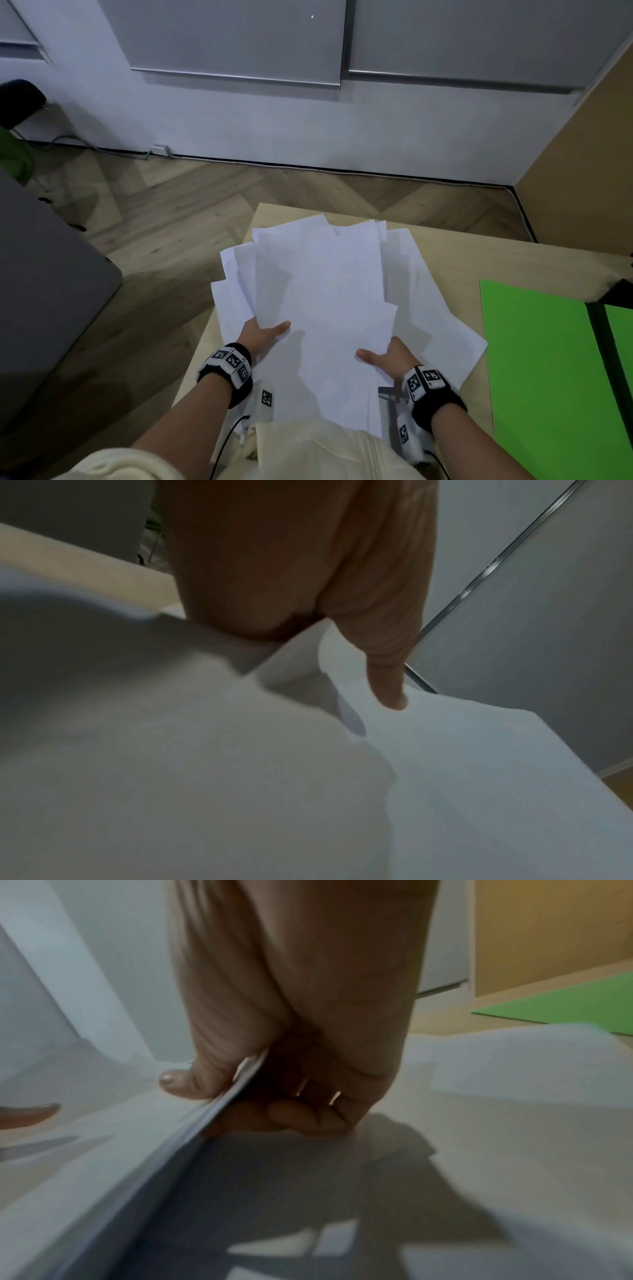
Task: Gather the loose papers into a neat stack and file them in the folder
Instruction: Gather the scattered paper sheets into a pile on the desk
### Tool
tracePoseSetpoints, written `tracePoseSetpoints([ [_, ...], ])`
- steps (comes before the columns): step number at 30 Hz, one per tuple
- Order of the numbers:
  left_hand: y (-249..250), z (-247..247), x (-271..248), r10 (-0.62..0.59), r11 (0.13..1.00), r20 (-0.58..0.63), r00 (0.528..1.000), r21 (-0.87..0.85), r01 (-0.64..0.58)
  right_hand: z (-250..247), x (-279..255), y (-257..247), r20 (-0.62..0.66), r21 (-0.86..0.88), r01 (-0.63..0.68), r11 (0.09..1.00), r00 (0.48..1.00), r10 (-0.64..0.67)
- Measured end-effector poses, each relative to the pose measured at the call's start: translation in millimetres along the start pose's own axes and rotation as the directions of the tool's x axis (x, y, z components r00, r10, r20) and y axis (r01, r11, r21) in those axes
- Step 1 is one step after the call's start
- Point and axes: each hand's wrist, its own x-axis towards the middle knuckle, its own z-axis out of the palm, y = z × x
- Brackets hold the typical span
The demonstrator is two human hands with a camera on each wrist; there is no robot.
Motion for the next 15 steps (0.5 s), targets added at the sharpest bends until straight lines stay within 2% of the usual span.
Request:
tracePoseSetpoints([
  [3,0.0,7.2,-3.0,0.026,0.997,-0.076,0.997,0.078,-0.02,-0.1,4.9,-1.3,-0.081,-0.104,-0.036,0.994,0.996,0.028],
  [5,-3.6,3.3,-0.5,0.01,0.995,-0.102,0.995,0.097,0.0,-19.7,2.0,4.3,-0.29,-0.109,-0.097,0.989,0.955,0.061],
  [7,-6.5,-2.0,0.9,-0.009,0.993,-0.121,0.993,0.114,0.023,-45.8,-5.4,18.2,-0.542,-0.039,-0.277,0.96,0.813,0.212],
  [8,-7.3,-3.8,1.1,-0.013,0.993,-0.119,0.993,0.117,0.027,-55.3,-7.6,27.4,-0.601,0.028,-0.364,0.931,0.738,0.307],
  [9,-8.1,-4.5,0.5,-0.016,0.993,-0.113,0.994,0.114,0.029,-62.9,-12.5,32.6,-0.612,0.094,-0.417,0.904,0.692,0.383],
  [10,-7.7,-4.4,-1.3,-0.01,0.993,-0.101,0.995,0.114,0.021,-67.1,-12.4,37.5,-0.6,0.144,-0.438,0.887,0.674,0.431],
  [12,-5.2,-3.0,-5.3,0.005,0.995,-0.069,0.998,0.101,0.002,-69.9,-8.7,39.9,-0.575,0.248,-0.403,0.881,0.67,0.469],
  [13,-4.3,-1.9,-6.0,0.009,0.997,-0.06,0.998,0.082,-0.004,-70.3,-5.5,38.1,-0.568,0.305,-0.342,0.889,0.684,0.458],
  [15,-4.4,-1.2,-3.5,0.022,0.997,-0.065,0.998,0.078,-0.016,-68.7,2.0,35.1,-0.543,0.317,-0.195,0.928,0.765,0.346],
])
